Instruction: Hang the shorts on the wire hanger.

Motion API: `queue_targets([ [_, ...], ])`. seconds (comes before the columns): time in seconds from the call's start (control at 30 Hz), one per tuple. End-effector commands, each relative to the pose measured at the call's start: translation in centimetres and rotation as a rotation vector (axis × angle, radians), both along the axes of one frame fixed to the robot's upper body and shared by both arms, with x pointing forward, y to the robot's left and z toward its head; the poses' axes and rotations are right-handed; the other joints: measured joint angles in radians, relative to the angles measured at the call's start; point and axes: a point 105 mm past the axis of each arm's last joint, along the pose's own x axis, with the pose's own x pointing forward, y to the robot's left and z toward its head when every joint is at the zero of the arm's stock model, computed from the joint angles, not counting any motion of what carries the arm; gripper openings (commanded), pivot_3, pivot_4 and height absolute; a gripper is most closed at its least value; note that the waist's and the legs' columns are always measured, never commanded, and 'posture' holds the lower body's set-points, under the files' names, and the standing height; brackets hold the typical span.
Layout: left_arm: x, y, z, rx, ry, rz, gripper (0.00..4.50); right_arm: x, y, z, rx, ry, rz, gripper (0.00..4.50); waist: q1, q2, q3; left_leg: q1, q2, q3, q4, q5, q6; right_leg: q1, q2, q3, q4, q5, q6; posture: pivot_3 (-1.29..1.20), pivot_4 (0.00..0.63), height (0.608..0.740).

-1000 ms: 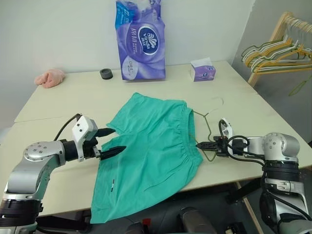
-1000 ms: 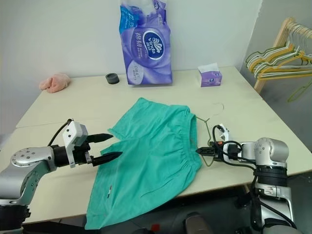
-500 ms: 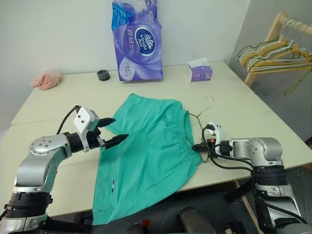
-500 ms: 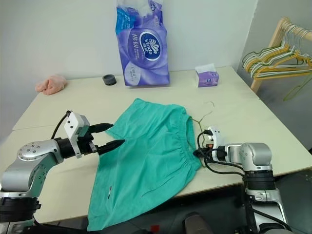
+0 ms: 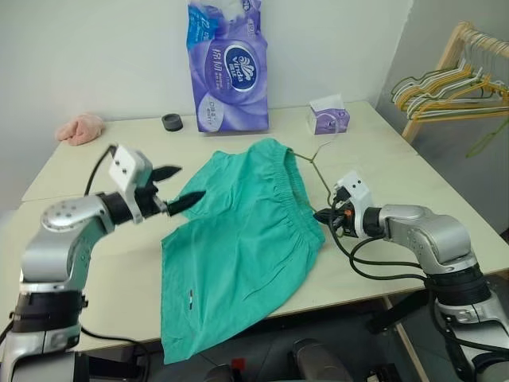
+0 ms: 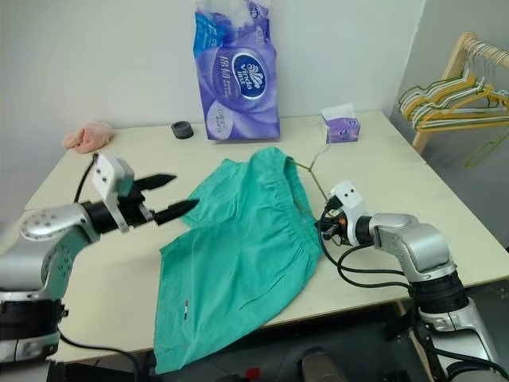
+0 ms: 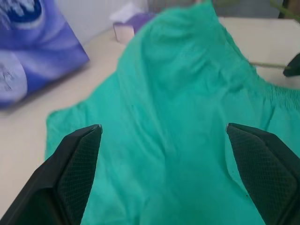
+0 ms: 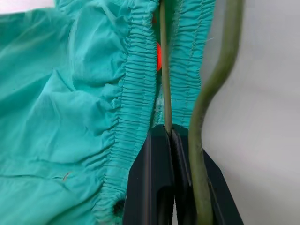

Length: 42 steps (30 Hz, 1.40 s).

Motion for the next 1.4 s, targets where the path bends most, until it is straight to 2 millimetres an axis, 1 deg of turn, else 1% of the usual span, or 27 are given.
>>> queue_targets([
  [0.03, 0.2, -0.4, 2.7, 0.061, -0.094, -0.051, 4.48, -0.4, 1.3, 2.0, -0.07, -0.16, 0.115, 0.0, -0.002, 0.0, -0.001, 0.0, 0.0, 0.0, 0.0, 0.0, 0.0, 0.0, 0.0, 0.0, 0.0, 0.0, 0.0, -0.28, 0.0, 0.74],
  [0.13, 0.5, -1.2, 3.3, 0.144, -0.118, -0.123, 4.48, -0.8, 1.9, 1.9, -0.118, -0.202, 0.167, 0.0, -0.005, 0.0, -0.002, 0.0, 0.0, 0.0, 0.0, 0.0, 0.0, 0.0, 0.0, 0.0, 0.0, 0.0, 0.0, -0.28, 0.0, 0.74],
  [0.23, 0.8, -1.8, 3.0, 0.228, -0.119, -0.188, 4.48, -1.1, 2.3, 1.8, -0.171, -0.249, 0.218, 0.0, -0.008, 0.001, -0.003, 0.0, 0.0, 0.0, 0.0, 0.0, 0.0, 0.0, 0.0, 0.0, 0.0, 0.0, 0.0, -0.29, 0.0, 0.74],
  [0.4, 0.7, -2.4, 1.0, 0.351, -0.072, -0.291, 4.48, -1.3, 2.7, 2.1, -0.233, -0.325, 0.277, 0.0, -0.019, 0.001, -0.003, 0.0, 0.0, -0.001, 0.0, 0.0, 0.0, 0.0, 0.0, 0.0, 0.0, 0.0, 0.0, -0.29, 0.003, 0.74],
  [0.5, 0.6, -3.2, -0.8, 0.406, -0.034, -0.354, 4.48, -1.3, 3.0, 2.4, -0.283, -0.393, 0.318, 0.0, -0.02, 0.001, -0.003, 0.0, 0.0, -0.001, 0.0, 0.0, 0.0, 0.0, 0.0, 0.0, 0.0, 0.0, 0.0, -0.3, 0.004, 0.74],
  [0.6, 0.8, -3.5, -2.3, 0.464, -0.029, -0.379, 4.48, -1.3, 3.2, 2.6, -0.315, -0.439, 0.355, 0.0, -0.021, 0.001, -0.003, 0.0, 0.0, -0.001, 0.0, 0.0, 0.0, 0.0, 0.0, 0.0, 0.0, 0.0, 0.0, -0.3, 0.004, 0.74],
  [0.73, 1.6, -3.9, -2.9, 0.456, -0.037, -0.376, 4.48, -1.4, 3.6, 3.0, -0.336, -0.486, 0.394, 0.0, -0.021, 0.0, -0.003, 0.0, 0.0, -0.001, 0.0, 0.0, 0.0, 0.0, 0.0, -0.001, 0.0, 0.0, 0.0, -0.31, 0.006, 0.74],
  [0.87, 0.8, -4.1, -4.7, 0.499, 0.003, -0.437, 4.48, -1.5, 3.8, 3.4, -0.335, -0.518, 0.411, 0.0, -0.024, 0.0, -0.003, 0.0, 0.0, -0.001, 0.0, 0.0, 0.0, 0.0, 0.0, 0.0, 0.0, 0.0, 0.0, -0.31, 0.006, 0.74],
  [1.0, 0.4, -4.0, -5.5, 0.51, 0.031, -0.461, 4.48, -1.6, 3.9, 3.5, -0.327, -0.529, 0.419, 0.0, -0.025, 0.0, -0.003, 0.0, 0.0, -0.001, 0.0, 0.0, 0.0, 0.0, 0.0, -0.001, 0.0, 0.0, 0.0, -0.31, 0.006, 0.74],
  [1.1, 0.2, -3.9, -5.8, 0.503, 0.042, -0.465, 3.93, -1.7, 4.1, 3.8, -0.311, -0.539, 0.43, 0.0, -0.025, 0.0, -0.003, 0.0, 0.0, -0.001, 0.0, 0.0, 0.0, 0.0, 0.0, -0.001, 0.0, 0.0, 0.0, -0.31, 0.01, 0.74],
  [1.2, 0.0, -4.0, -6.1, 0.501, 0.047, -0.469, 3.03, -1.9, 4.4, 4.0, -0.3, -0.554, 0.449, 0.0, -0.025, 0.0, -0.003, 0.0, 0.0, -0.002, 0.0, 0.0, 0.0, 0.0, -0.001, -0.001, 0.0, 0.0, 0.0, -0.31, 0.01, 0.74],
  [1.23, -0.1, -4.1, -6.2, 0.497, 0.048, -0.47, 2.81, -2.0, 4.4, 4.0, -0.299, -0.56, 0.455, 0.0, -0.025, 0.0, -0.003, 0.0, 0.0, -0.001, 0.0, 0.0, 0.0, 0.0, -0.001, -0.001, 0.0, 0.0, 0.0, -0.31, 0.01, 0.74],
  [1.4, -0.5, -4.4, -6.6, 0.48, 0.052, -0.467, 1.29, -2.3, 4.7, 4.4, -0.288, -0.589, 0.486, 0.0, -0.025, 0.0, -0.003, 0.0, 0.0, -0.002, 0.0, 0.0, 0.0, 0.0, -0.001, -0.001, 0.0, 0.0, 0.0, -0.31, 0.012, 0.74],
])
